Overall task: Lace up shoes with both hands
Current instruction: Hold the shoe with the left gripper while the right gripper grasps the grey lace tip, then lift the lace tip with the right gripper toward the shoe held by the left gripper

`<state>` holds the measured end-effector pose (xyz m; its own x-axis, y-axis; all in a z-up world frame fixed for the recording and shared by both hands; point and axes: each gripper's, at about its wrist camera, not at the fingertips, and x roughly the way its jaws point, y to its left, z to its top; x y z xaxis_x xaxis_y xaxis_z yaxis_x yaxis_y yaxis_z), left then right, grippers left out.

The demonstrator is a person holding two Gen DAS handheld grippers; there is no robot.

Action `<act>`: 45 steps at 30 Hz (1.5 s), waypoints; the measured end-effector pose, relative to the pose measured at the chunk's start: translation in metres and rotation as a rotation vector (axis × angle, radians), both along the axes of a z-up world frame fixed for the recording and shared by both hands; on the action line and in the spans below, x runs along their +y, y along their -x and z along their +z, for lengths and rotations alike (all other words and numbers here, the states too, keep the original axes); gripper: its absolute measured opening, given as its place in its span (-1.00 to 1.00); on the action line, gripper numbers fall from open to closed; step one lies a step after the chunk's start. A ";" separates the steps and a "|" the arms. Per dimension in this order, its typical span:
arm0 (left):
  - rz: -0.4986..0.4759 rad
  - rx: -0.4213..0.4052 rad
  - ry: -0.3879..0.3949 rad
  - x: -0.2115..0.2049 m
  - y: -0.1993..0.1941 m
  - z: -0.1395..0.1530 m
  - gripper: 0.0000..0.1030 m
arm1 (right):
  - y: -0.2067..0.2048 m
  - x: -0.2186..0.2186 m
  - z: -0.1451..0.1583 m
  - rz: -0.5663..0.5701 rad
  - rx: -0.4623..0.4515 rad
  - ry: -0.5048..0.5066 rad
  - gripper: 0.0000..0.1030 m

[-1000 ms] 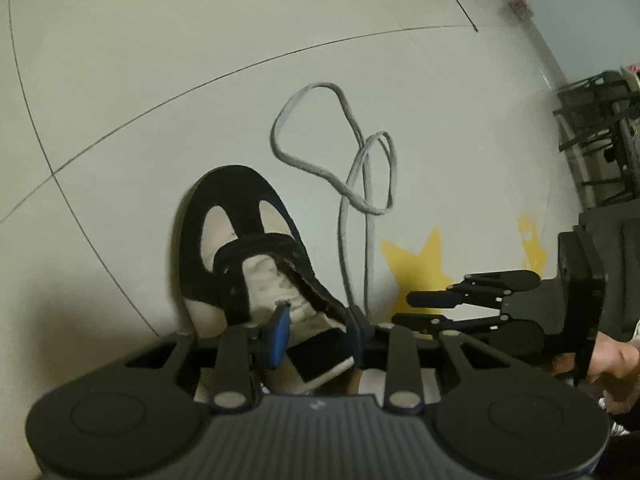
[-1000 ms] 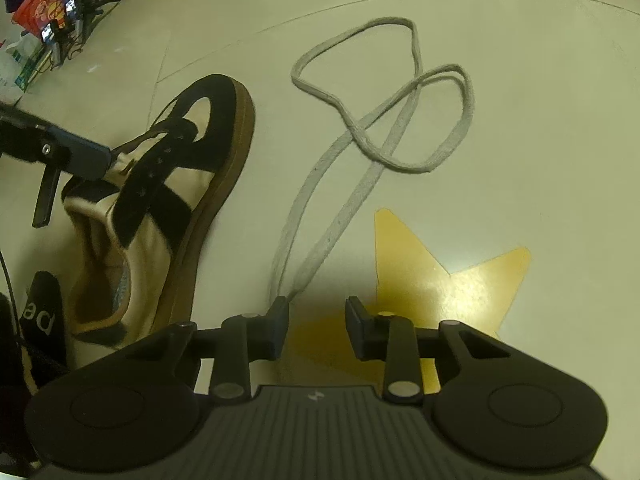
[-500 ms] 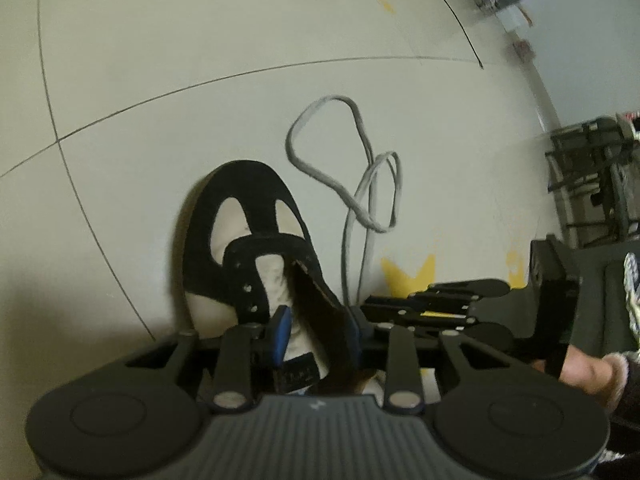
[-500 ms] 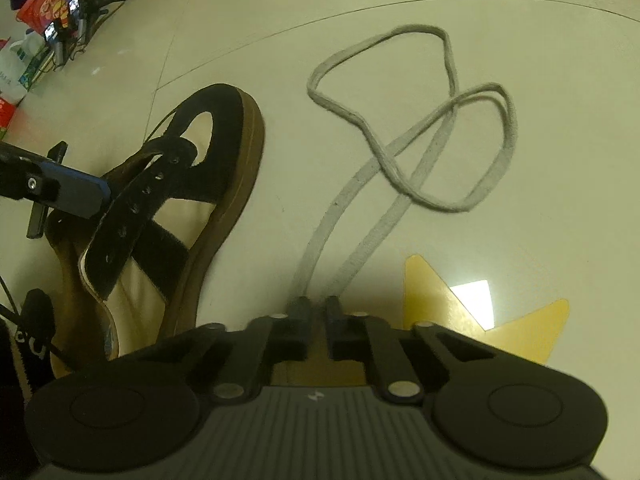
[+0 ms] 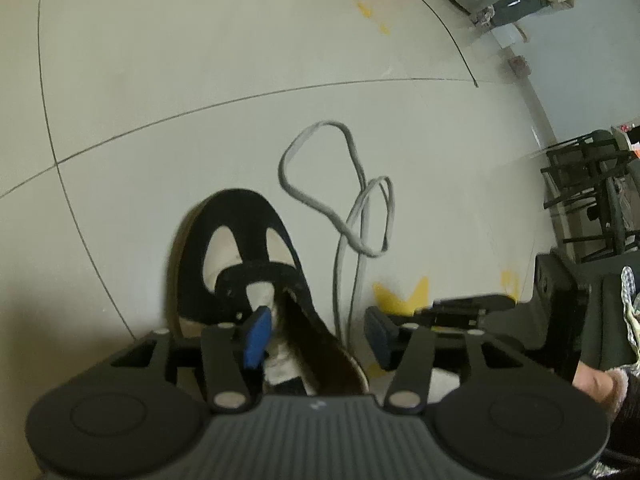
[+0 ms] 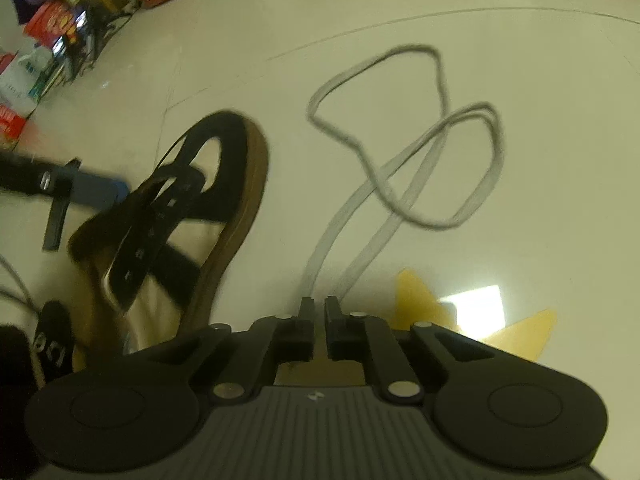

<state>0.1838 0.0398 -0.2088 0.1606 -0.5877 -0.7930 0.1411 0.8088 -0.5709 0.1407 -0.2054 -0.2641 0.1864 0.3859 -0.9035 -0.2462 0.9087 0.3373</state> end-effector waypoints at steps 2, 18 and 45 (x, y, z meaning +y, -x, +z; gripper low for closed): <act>0.001 -0.001 0.000 -0.001 -0.001 0.000 0.08 | 0.007 0.003 -0.001 0.036 0.018 0.008 -0.36; -0.012 -0.013 -0.001 -0.011 -0.003 0.002 0.09 | 0.061 0.040 -0.011 0.331 -0.059 0.136 -0.95; -0.091 -0.039 0.103 -0.023 -0.006 -0.001 -0.04 | -0.026 -0.019 0.040 -0.455 -0.006 -0.580 -0.95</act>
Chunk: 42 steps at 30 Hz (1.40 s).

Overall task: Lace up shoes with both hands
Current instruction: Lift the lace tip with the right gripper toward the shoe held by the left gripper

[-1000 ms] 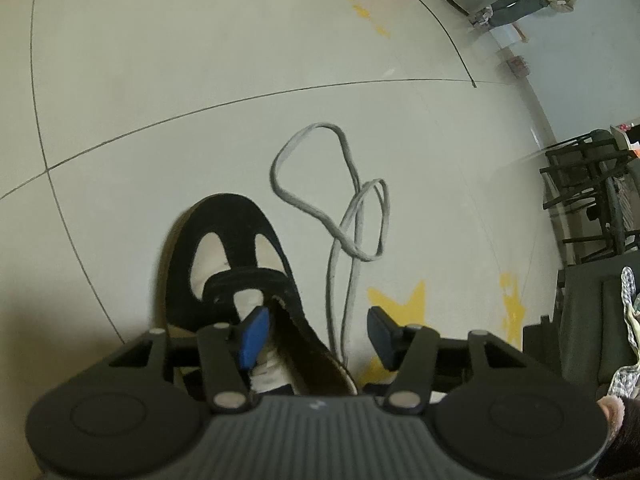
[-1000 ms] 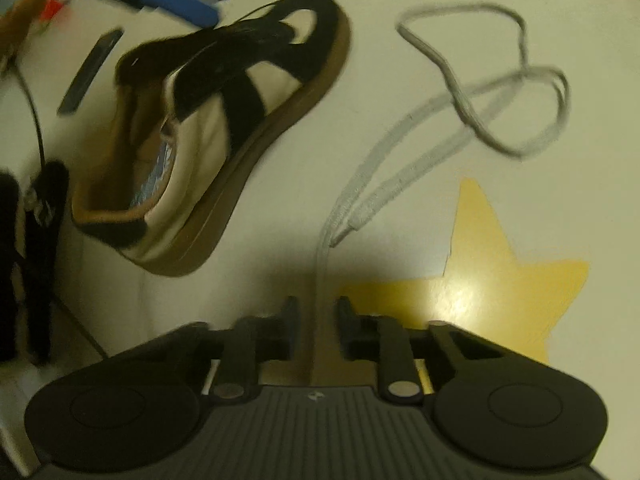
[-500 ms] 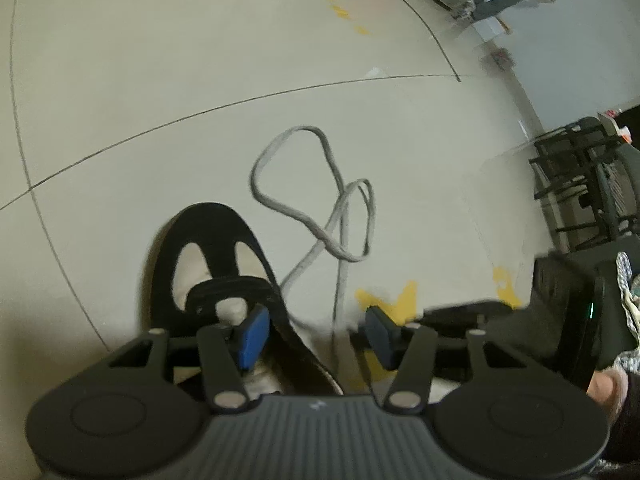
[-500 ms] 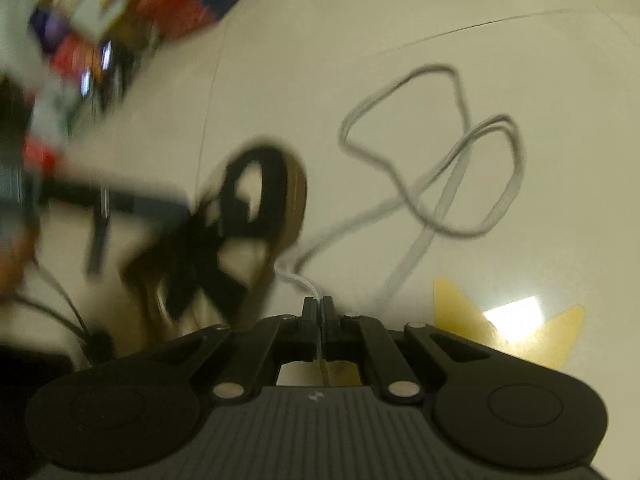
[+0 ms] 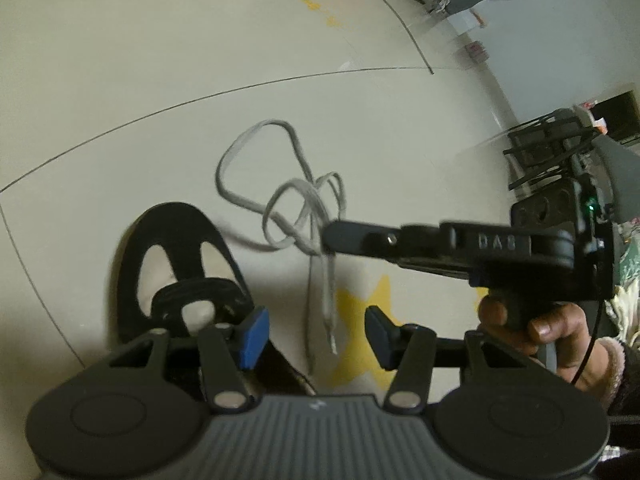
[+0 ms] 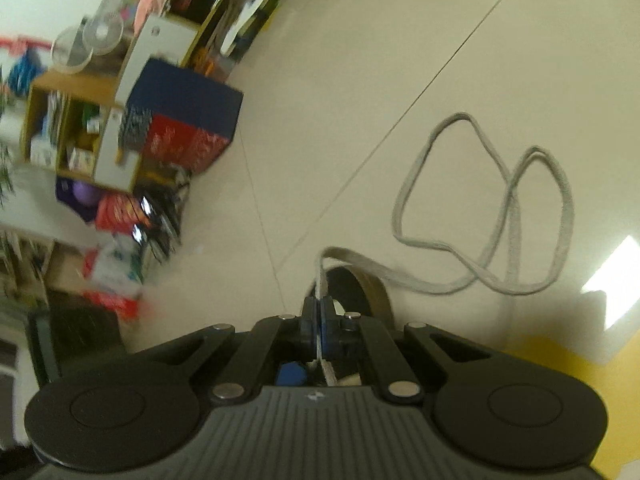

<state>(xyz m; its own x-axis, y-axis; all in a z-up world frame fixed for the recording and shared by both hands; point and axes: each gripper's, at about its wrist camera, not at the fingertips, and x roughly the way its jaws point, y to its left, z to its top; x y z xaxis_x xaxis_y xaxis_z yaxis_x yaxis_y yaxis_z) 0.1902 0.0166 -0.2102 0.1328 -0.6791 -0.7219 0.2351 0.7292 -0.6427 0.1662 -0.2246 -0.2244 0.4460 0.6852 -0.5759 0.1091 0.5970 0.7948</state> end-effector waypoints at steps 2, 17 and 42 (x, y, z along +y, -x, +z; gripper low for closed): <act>0.009 0.010 0.016 0.001 -0.001 0.000 -0.16 | -0.002 -0.002 0.002 -0.034 0.013 -0.040 -0.95; 0.009 -0.120 -0.088 0.013 0.003 0.008 -0.95 | 0.003 0.005 0.006 -0.035 0.042 -0.051 -0.95; -0.417 -0.685 -0.354 -0.015 0.024 0.049 -0.94 | -0.020 0.031 0.036 0.278 -0.103 0.076 -0.23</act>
<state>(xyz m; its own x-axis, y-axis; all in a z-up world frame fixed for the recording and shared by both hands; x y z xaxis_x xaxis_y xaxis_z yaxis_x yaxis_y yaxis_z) 0.1663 0.0016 -0.1609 0.4048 -0.5203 -0.7519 0.7784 0.6276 -0.0152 0.1862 -0.1935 -0.1883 0.3066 0.7455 -0.5919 -0.1457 0.6512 0.7448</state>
